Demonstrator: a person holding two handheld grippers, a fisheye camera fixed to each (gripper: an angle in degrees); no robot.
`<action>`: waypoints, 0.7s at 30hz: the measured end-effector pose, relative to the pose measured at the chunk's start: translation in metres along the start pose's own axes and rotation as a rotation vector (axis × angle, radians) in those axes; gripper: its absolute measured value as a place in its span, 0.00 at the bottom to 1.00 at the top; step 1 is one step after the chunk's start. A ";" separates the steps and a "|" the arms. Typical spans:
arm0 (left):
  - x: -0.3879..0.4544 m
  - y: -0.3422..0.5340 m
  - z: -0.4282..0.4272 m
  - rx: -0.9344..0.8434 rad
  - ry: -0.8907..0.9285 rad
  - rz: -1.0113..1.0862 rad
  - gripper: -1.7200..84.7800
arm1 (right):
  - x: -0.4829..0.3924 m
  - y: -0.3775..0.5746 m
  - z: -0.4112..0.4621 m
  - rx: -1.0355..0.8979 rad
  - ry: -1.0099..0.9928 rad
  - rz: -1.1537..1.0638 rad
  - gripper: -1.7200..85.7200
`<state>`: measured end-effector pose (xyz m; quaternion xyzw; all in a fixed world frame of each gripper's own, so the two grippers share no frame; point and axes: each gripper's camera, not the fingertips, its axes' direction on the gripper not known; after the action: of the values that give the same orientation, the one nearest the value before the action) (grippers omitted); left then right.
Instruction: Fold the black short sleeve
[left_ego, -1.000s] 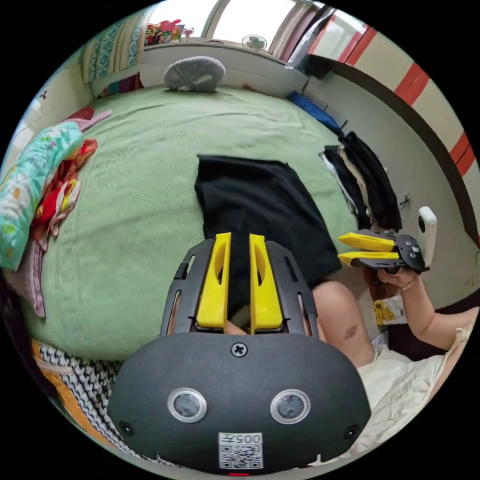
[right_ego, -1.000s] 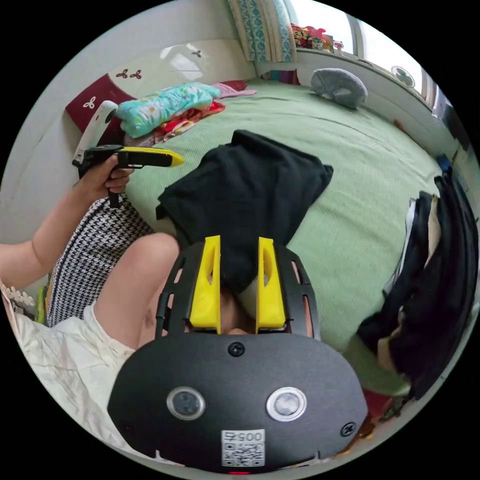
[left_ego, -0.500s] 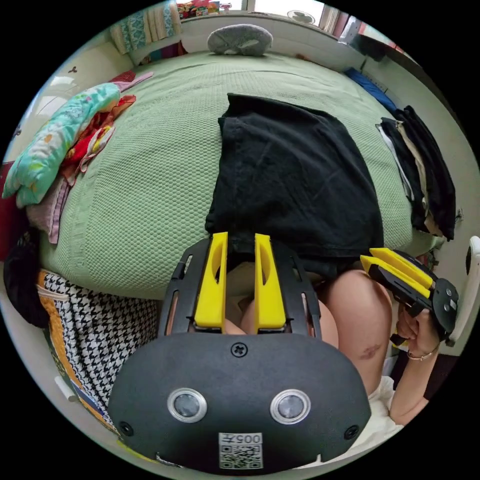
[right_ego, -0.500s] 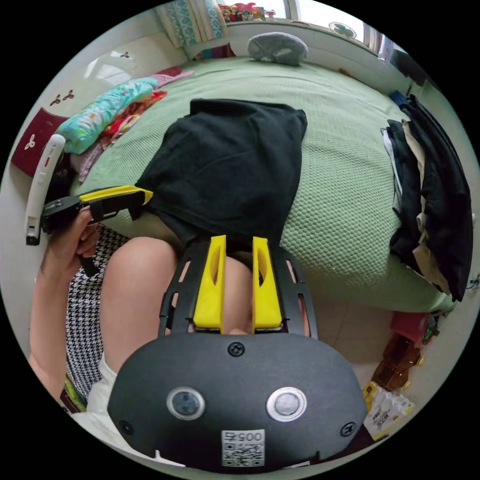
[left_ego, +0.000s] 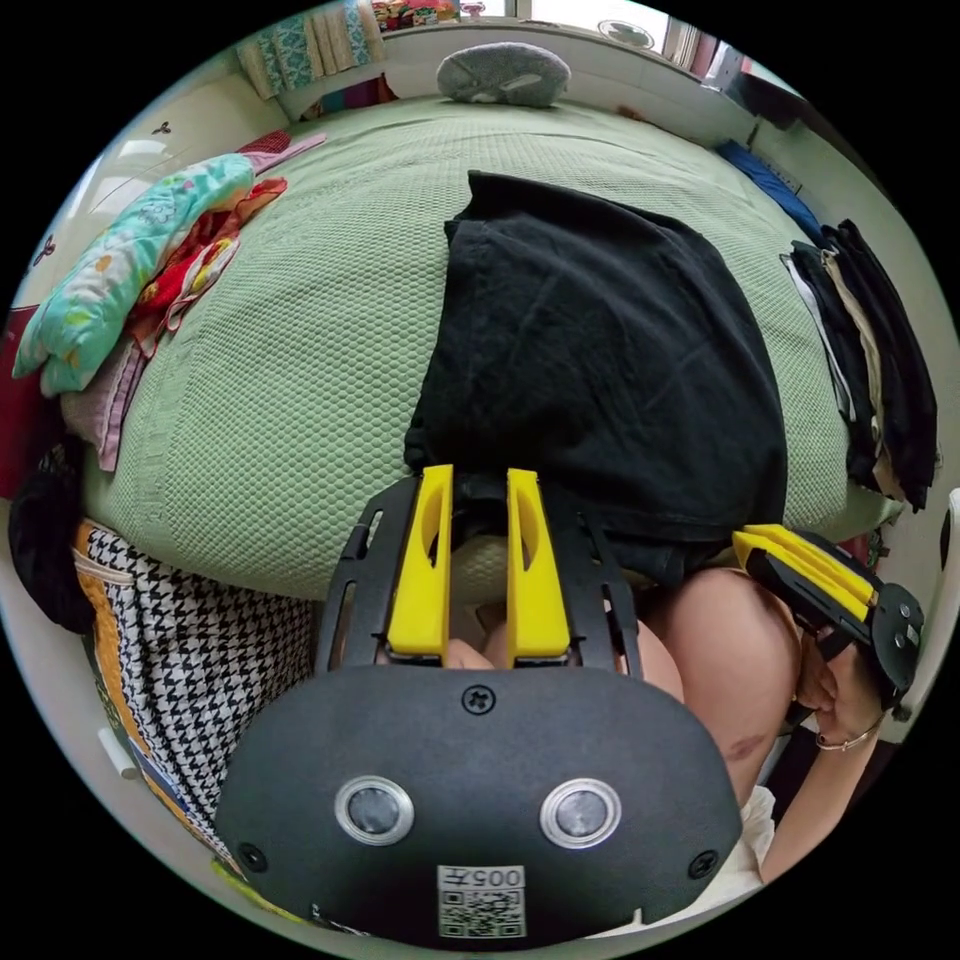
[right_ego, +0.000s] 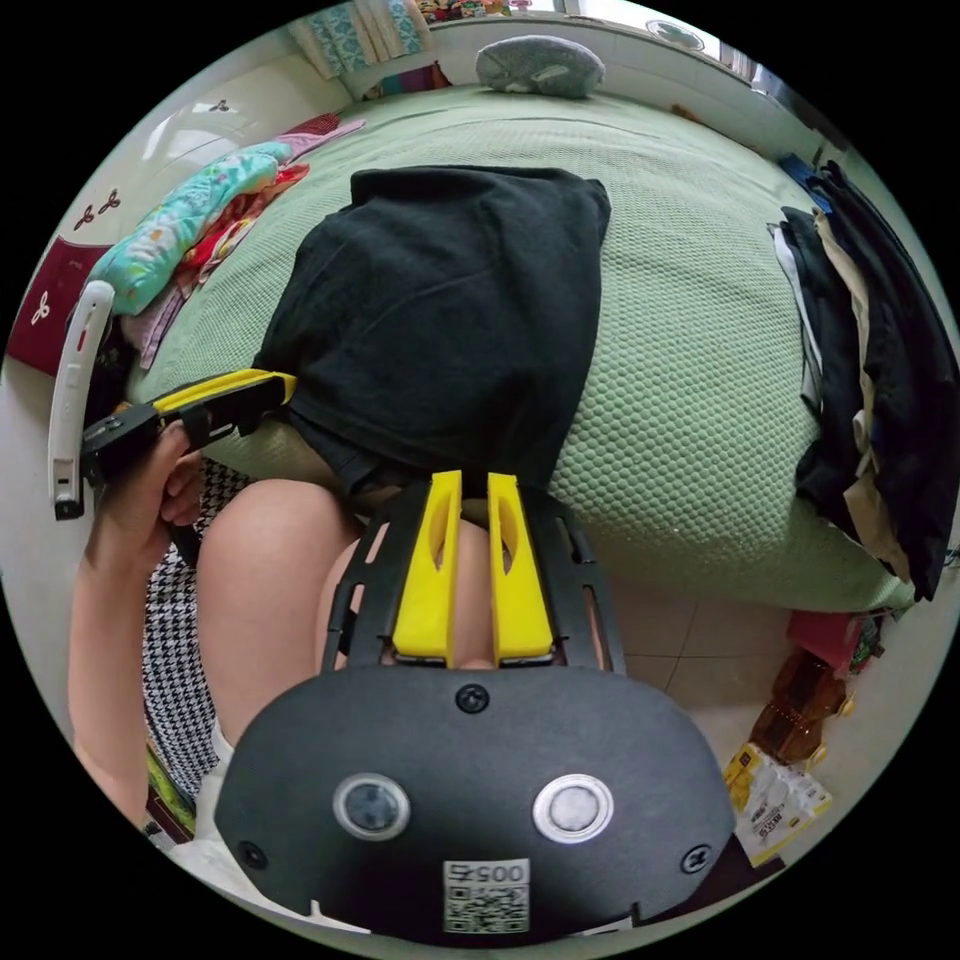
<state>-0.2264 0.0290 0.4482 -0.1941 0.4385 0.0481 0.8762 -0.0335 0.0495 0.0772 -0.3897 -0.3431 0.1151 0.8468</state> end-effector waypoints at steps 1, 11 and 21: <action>0.003 0.004 -0.002 0.007 -0.005 0.005 0.12 | 0.003 0.003 0.000 0.003 -0.016 0.010 0.02; 0.015 0.045 -0.037 0.094 0.104 0.028 0.07 | 0.010 0.029 -0.018 0.077 -0.106 -0.006 0.00; 0.049 0.078 -0.023 0.078 0.063 0.065 0.07 | 0.009 0.041 -0.021 0.065 -0.127 -0.034 0.00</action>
<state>-0.2332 0.0880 0.3740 -0.1467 0.4734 0.0531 0.8669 -0.0101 0.0686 0.0417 -0.3481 -0.3987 0.1365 0.8374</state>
